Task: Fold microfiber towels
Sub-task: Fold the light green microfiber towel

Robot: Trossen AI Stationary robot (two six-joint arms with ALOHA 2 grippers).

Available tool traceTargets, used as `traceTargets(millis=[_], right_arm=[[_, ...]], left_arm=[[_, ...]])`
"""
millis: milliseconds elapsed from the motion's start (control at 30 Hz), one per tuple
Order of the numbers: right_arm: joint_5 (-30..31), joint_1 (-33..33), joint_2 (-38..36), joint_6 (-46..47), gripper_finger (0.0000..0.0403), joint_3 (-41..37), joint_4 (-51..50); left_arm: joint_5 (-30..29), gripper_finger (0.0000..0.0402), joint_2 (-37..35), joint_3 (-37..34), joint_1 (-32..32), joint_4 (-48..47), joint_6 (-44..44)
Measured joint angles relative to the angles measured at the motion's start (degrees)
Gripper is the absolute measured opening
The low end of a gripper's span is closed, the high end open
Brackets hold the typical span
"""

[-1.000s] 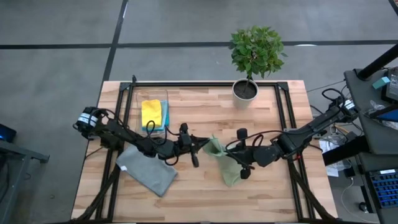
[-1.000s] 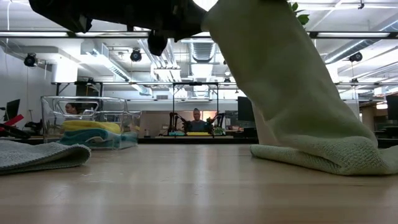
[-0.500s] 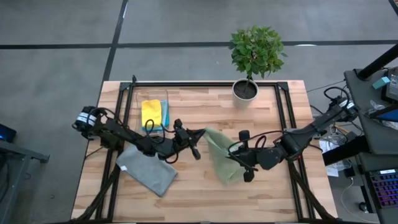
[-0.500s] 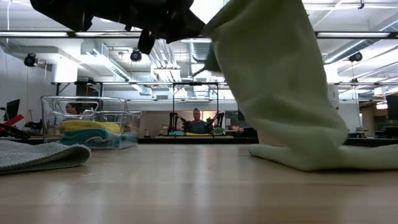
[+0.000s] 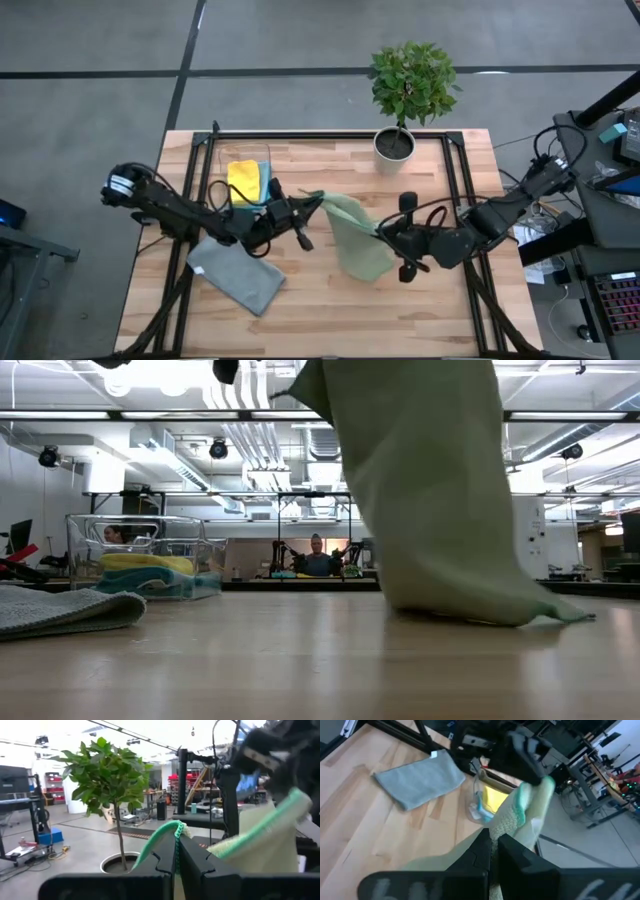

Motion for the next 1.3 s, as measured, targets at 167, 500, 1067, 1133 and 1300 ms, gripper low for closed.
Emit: traceTargets(millis=[167, 500, 1067, 1133, 1300], right_arm=[[-0.04, -0.04, 0.0, -0.38, 0.0009, 5.34, -5.43], [-0.24, -0.52, 0.02, -2.04, 0.0009, 13.49, -10.21], [-0.17, -1.22, 0.47, 4.47, 0.0009, 15.42, -9.44], [-0.14, -1.57, 0.77, 4.22, 0.0009, 15.42, -9.41], [-0.13, -3.08, 1.5, 5.58, 0.0008, 15.42, -9.23]], left_arm=[[2.9, 0.0001, -1.82, -0.07, -0.19, -6.91, -0.59], [6.64, 0.008, -1.63, -1.07, -0.19, -10.17, -1.82], [16.88, 0.024, -1.15, -1.22, -4.42, -10.97, -6.55], [16.83, 0.0251, -1.14, -1.27, -5.3, -12.46, -6.58], [19.79, 0.0258, -1.13, -1.3, -6.46, -16.0, -12.43]])
